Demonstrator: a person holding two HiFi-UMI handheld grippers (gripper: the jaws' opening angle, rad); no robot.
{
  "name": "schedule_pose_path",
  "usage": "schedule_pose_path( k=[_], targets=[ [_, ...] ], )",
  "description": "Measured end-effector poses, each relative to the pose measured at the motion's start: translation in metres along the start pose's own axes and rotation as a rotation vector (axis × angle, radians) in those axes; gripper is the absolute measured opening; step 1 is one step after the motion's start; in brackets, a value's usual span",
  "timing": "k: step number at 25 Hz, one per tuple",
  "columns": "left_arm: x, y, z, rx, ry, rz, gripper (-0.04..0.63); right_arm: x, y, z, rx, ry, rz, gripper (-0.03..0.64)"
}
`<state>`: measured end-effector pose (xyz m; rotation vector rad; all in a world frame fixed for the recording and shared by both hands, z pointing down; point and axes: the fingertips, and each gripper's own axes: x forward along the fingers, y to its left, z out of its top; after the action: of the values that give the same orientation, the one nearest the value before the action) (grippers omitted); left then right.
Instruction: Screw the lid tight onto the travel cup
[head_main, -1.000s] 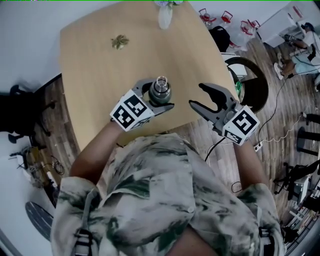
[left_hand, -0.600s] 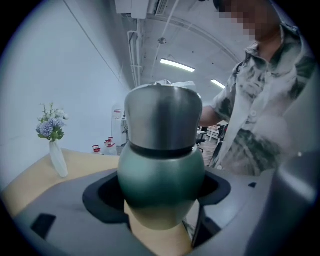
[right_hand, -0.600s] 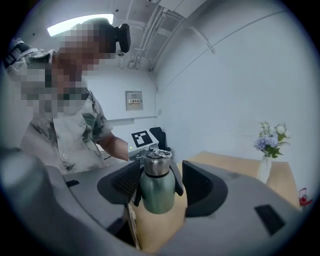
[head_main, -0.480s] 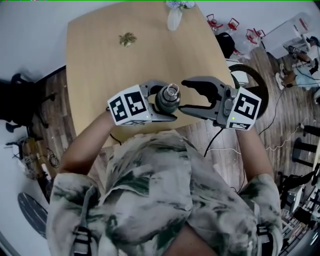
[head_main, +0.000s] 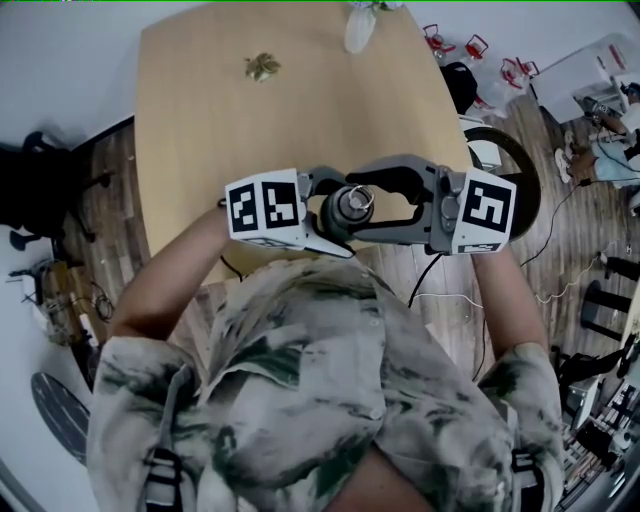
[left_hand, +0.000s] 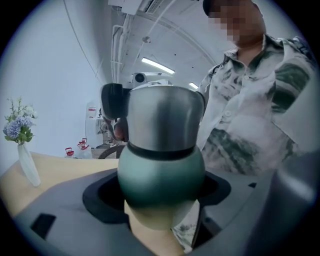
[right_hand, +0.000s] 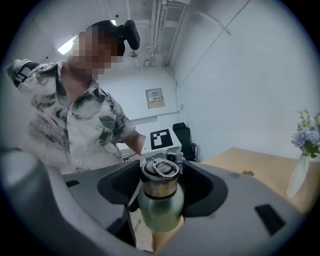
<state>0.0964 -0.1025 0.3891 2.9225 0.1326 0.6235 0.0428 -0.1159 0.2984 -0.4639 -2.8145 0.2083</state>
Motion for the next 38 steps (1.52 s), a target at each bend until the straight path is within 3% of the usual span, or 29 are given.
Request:
schedule_pose_path(
  k=[6, 12, 22, 35, 38],
  targets=[
    [-0.001, -0.003, 0.000, 0.019, 0.006, -0.058, 0.383, 0.004, 0.003, -0.002, 0.004, 0.023, 0.041, 0.264],
    [0.000, -0.001, -0.001, 0.024, 0.012, -0.046, 0.383, 0.002, 0.002, -0.002, 0.002, 0.025, 0.018, 0.261],
    [-0.003, 0.015, -0.018, -0.020, 0.055, 0.132, 0.383, 0.009, -0.008, -0.013, 0.009, 0.004, -0.169, 0.259],
    [-0.003, 0.045, -0.043, -0.145, 0.122, 0.396, 0.383, 0.008, -0.032, -0.033, 0.097, -0.014, -0.515, 0.256],
    [-0.003, 0.047, -0.049, -0.158, 0.132, 0.427, 0.383, 0.010, -0.034, -0.038, 0.114, -0.013, -0.572, 0.255]
  ],
)
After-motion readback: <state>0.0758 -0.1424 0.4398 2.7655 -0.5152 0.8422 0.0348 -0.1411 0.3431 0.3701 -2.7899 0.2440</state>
